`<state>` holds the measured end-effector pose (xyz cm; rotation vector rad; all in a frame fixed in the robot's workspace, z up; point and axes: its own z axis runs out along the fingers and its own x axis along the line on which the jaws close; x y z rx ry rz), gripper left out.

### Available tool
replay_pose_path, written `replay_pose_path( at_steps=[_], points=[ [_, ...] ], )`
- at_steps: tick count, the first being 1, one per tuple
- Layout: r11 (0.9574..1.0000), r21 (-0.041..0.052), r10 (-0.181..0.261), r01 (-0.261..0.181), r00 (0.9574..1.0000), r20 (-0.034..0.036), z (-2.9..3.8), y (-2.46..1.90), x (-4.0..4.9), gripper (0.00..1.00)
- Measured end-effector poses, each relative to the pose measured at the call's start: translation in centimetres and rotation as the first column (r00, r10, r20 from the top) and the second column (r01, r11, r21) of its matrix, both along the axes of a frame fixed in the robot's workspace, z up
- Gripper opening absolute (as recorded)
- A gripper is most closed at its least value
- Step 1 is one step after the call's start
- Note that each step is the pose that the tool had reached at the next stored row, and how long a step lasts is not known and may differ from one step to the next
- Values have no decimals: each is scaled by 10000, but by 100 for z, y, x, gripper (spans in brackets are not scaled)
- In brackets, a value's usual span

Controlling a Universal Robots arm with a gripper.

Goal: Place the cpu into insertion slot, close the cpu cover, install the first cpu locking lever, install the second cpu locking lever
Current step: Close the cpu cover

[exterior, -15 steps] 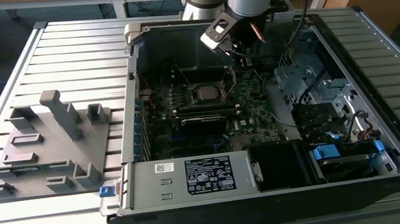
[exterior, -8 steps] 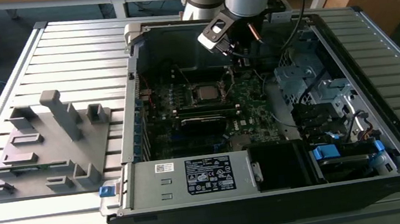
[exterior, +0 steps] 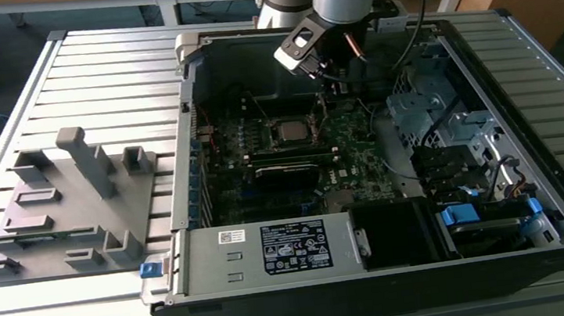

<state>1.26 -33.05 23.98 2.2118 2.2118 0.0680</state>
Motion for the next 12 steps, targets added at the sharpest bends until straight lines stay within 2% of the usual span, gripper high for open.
replay_pose_path(
  at_steps=[12],
  points=[
    [10000,1,1,-1,10000,0,-2,-1,-109,11]
  ],
)
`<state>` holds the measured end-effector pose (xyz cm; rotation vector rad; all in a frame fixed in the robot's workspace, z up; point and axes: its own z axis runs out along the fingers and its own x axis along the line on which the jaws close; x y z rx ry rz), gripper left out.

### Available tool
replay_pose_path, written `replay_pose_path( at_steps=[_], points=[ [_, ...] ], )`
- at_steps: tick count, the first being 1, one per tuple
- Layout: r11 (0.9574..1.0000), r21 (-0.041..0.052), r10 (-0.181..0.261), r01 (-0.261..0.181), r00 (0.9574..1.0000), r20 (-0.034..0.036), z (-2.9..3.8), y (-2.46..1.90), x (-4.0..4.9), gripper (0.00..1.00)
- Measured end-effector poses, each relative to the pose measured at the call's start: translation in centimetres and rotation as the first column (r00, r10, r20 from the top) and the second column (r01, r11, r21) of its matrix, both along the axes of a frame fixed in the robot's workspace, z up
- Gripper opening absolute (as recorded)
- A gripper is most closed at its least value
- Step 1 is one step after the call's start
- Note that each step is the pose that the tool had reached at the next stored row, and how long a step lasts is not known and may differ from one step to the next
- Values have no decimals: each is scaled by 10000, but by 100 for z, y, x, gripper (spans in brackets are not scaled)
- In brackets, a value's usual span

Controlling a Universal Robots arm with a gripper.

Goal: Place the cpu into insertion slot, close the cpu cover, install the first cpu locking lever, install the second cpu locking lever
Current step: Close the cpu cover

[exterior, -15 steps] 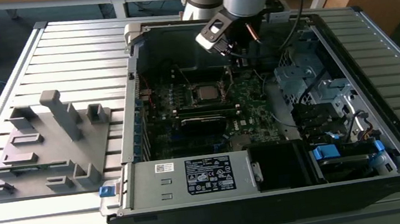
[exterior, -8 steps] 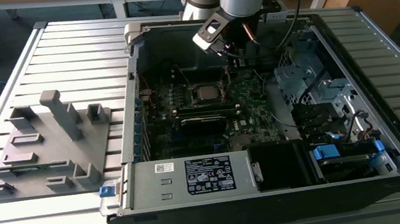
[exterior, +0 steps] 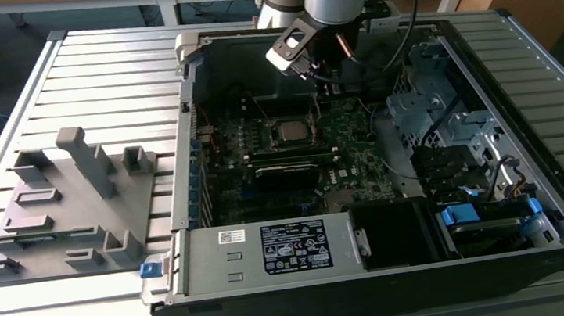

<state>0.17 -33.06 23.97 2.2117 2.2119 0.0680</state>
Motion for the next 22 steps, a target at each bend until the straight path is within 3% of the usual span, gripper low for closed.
replay_pose_path(
  at_steps=[13,22],
  points=[
    [10000,-1,0,0,10000,0,-2,-1,-109,11],
    [10000,0,0,0,10000,0,-3,-1,-115,11]
  ],
)
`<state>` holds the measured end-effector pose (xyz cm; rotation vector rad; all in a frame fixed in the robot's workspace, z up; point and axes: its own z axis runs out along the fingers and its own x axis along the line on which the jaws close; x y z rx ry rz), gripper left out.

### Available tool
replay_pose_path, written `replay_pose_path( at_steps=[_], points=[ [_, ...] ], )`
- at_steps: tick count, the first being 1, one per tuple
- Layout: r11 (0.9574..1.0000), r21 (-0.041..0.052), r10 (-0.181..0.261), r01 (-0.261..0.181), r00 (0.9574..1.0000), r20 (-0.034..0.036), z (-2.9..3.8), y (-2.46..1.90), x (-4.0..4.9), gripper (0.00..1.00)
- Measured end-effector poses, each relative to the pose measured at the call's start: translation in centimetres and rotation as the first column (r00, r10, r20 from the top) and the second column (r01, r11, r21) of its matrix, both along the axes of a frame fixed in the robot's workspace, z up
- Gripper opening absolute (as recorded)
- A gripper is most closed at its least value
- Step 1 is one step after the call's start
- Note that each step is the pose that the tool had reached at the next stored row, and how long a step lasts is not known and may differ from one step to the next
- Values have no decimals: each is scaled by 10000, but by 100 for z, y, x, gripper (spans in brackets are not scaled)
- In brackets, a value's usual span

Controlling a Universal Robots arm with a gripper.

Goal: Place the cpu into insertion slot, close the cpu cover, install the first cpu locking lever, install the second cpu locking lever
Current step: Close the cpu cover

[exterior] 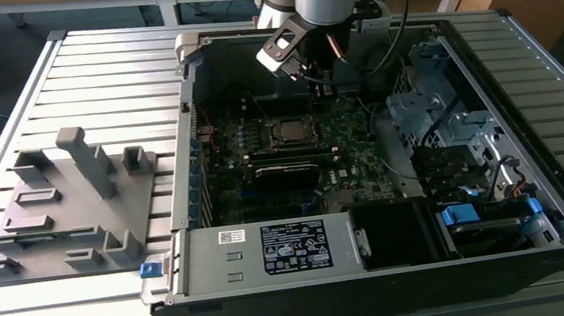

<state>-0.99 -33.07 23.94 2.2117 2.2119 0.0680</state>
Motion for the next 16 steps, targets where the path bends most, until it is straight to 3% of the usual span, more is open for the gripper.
replay_pose_path(
  at_steps=[7,11,16],
  points=[
    [10000,0,0,0,10000,-6,0,0,-1,11],
    [10000,-2,-1,1,10000,-95,0,0,-1,11],
    [10000,0,1,-1,9999,-117,-1,0,-4,11]
  ],
)
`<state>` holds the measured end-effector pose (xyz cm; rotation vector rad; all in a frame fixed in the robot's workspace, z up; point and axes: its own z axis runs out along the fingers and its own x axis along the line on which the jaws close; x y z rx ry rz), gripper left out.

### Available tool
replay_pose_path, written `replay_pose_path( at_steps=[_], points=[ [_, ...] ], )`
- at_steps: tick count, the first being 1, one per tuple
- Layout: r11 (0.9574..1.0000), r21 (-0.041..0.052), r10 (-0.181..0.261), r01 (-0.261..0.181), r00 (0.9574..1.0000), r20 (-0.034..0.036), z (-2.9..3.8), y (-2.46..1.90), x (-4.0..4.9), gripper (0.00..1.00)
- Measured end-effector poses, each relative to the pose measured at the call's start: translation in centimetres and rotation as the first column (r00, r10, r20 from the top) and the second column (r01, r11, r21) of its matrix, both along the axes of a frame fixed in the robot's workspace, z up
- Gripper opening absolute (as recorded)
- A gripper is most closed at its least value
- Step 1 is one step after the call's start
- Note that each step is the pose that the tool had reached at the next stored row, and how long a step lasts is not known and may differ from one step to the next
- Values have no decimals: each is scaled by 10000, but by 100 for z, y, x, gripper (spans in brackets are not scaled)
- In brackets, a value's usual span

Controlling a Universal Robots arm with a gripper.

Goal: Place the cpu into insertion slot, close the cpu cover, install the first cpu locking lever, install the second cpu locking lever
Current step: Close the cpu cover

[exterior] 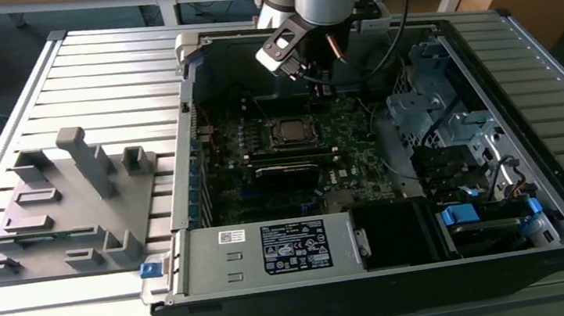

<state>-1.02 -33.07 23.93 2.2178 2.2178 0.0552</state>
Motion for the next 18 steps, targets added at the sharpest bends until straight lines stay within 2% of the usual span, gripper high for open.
replay_pose_path(
  at_steps=[2,4,18],
  points=[
    [10000,0,0,0,10000,0,0,0,-1,11],
    [10000,0,0,0,10000,0,0,0,-56,11],
    [10000,3,0,0,10000,1,-3,0,-65,11]
  ],
)
